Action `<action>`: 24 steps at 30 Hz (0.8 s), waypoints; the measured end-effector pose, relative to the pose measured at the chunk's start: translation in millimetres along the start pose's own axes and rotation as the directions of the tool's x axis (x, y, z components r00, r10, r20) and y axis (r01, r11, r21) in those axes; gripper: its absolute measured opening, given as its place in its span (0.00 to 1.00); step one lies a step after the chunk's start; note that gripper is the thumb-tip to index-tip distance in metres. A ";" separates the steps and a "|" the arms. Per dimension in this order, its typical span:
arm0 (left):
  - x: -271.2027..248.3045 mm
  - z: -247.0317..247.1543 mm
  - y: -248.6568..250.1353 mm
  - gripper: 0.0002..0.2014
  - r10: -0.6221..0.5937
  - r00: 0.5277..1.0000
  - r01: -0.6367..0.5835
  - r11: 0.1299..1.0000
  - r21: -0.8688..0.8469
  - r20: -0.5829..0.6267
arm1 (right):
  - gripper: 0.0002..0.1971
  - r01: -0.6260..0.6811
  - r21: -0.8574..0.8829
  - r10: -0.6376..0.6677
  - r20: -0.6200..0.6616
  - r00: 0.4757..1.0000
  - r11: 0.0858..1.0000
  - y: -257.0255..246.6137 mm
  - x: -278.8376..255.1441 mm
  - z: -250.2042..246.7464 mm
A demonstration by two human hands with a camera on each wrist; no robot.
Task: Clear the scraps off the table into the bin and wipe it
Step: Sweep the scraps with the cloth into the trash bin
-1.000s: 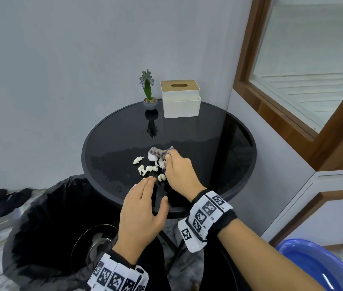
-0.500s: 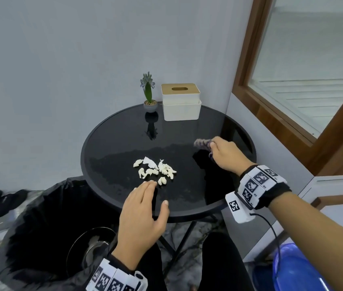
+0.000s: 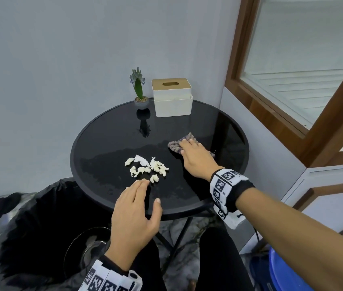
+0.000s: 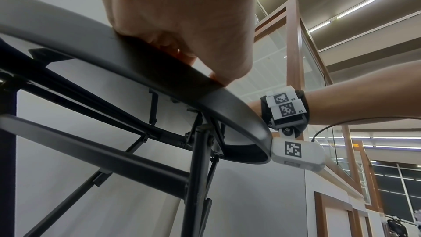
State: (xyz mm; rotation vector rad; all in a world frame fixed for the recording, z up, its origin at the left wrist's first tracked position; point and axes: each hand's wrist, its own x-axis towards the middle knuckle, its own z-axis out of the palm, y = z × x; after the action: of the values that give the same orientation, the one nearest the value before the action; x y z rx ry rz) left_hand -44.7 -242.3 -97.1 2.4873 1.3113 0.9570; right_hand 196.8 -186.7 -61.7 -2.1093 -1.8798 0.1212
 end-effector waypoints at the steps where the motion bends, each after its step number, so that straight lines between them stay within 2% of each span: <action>1: -0.2 0.5 0.7 0.27 0.001 1.000 -0.001 1.000 0.000 0.000 | 0.19 0.017 -0.003 -0.017 -0.002 1.000 1.000 -1.3 -2.0 1.2; 4: -0.6 1.6 0.6 0.27 0.002 1.000 -0.002 1.000 0.005 -0.004 | 0.20 0.085 0.046 -0.086 0.020 0.996 0.995 -13.1 -12.1 -0.5; 8: -0.5 0.1 -1.0 0.27 0.002 1.000 -0.002 1.000 0.000 -0.005 | 0.20 0.103 0.136 -0.108 0.027 0.994 0.985 -27.2 -30.6 -0.3; 13: 0.1 -0.6 1.7 0.27 0.003 1.000 -0.003 1.000 -0.008 -0.014 | 0.17 0.038 0.230 -0.026 -0.052 0.998 0.973 -28.2 -56.8 -1.3; 16: -0.3 -0.6 2.7 0.27 0.000 1.000 0.000 1.000 -0.013 -0.017 | 0.15 0.056 0.276 -0.023 -0.122 0.992 0.960 -28.0 -74.6 -3.7; 21: -0.5 -1.7 1.3 0.27 -0.003 1.000 0.002 1.000 -0.014 -0.023 | 0.11 0.015 0.420 0.051 -0.147 0.988 0.907 -9.8 -82.9 -16.0; 24: -1.1 -2.1 2.0 0.26 -0.008 0.999 0.007 1.000 -0.022 -0.040 | 0.11 -0.036 0.322 0.091 -0.157 0.983 0.946 12.4 -80.9 -26.0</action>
State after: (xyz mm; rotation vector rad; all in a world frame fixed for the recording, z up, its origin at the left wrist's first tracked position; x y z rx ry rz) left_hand -45.1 -244.6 -95.1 2.4575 1.3138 1.0185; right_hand 204.7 -271.7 -52.1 -1.8960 -1.5752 0.2355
